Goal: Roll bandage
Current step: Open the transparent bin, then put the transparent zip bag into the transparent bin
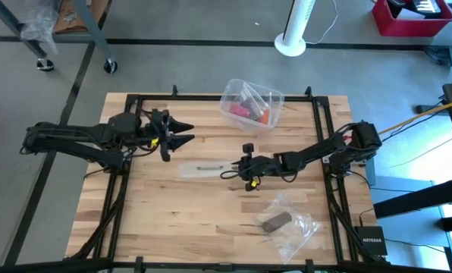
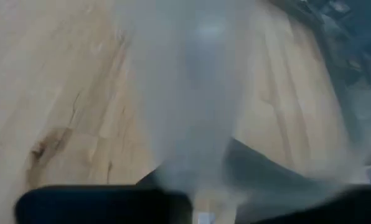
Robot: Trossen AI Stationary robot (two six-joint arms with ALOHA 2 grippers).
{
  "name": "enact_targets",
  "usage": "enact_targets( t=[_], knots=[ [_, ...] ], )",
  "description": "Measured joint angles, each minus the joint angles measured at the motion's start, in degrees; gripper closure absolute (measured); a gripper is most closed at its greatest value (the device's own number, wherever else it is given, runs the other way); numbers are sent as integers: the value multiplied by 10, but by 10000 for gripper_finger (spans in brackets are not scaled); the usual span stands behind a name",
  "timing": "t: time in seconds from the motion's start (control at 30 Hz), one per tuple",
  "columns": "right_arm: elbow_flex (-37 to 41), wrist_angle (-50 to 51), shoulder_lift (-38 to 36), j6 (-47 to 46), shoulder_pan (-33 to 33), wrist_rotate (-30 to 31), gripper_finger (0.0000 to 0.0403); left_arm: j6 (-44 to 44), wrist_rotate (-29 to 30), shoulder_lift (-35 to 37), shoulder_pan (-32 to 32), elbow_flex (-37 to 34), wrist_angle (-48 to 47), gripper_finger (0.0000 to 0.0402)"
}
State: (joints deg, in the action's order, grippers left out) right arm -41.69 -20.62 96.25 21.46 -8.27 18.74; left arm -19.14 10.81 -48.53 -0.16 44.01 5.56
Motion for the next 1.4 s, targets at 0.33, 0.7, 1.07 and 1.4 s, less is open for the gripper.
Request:
enact_targets(
  t=[0.33, 0.7, 1.07, 1.4],
  knots=[
    [-32, 103, -20, -33, 0, -5, 162, -3, 0, -4, 0, 0, -15, 205],
    [-195, 595, -119, -190, -19, -190, 88, -34, 0, -12, -6, 0, -75, 205],
    [-171, 737, -217, -465, -245, -215, 100, -47, 6, -102, -7, 0, -30, 205],
    [-78, 738, -214, -732, -415, -265, 100, -45, 6, -212, -33, 0, 71, 205]
  ],
)
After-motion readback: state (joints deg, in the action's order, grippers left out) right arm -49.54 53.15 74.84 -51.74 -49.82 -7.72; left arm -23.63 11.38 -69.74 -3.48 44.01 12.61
